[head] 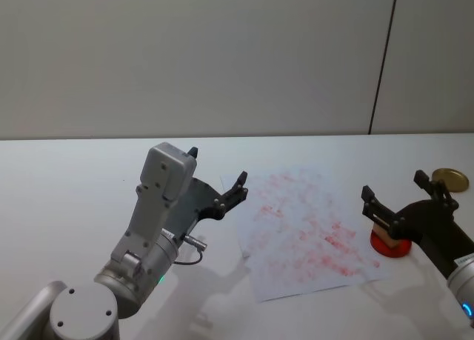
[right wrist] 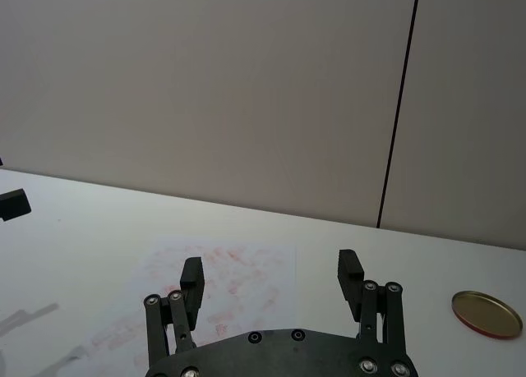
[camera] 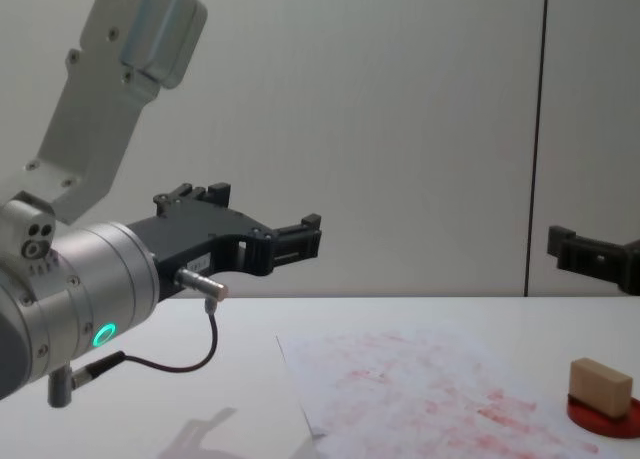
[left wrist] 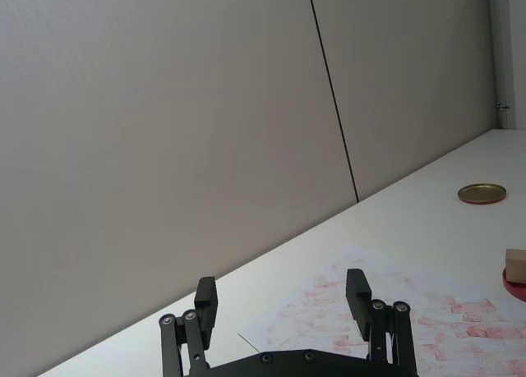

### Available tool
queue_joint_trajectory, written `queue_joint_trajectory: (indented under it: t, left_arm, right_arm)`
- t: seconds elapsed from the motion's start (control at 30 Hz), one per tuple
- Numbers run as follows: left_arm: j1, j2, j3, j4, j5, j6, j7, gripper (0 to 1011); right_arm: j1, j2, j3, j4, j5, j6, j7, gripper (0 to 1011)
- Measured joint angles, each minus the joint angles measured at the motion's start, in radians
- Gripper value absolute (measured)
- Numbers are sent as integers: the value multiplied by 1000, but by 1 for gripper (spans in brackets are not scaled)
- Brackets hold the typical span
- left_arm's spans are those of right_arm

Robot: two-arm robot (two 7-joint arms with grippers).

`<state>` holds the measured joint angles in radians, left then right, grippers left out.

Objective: Use the one hand to pick up the stamp and affix it onto the A4 paper.

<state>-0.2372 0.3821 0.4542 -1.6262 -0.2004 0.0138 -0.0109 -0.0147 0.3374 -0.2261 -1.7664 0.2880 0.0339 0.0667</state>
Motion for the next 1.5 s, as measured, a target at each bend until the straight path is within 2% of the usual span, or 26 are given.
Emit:
queue_joint_trajectory:
  t: [0.93,1.5]
  left_arm:
    - [0,0,0,0,0,0,0,993]
    - [0,0,0,0,0,0,0,993]
  right_arm:
    - [8,1,6,15,0,15,9,1001]
    - [52,20,29,122,9,78,98,1001]
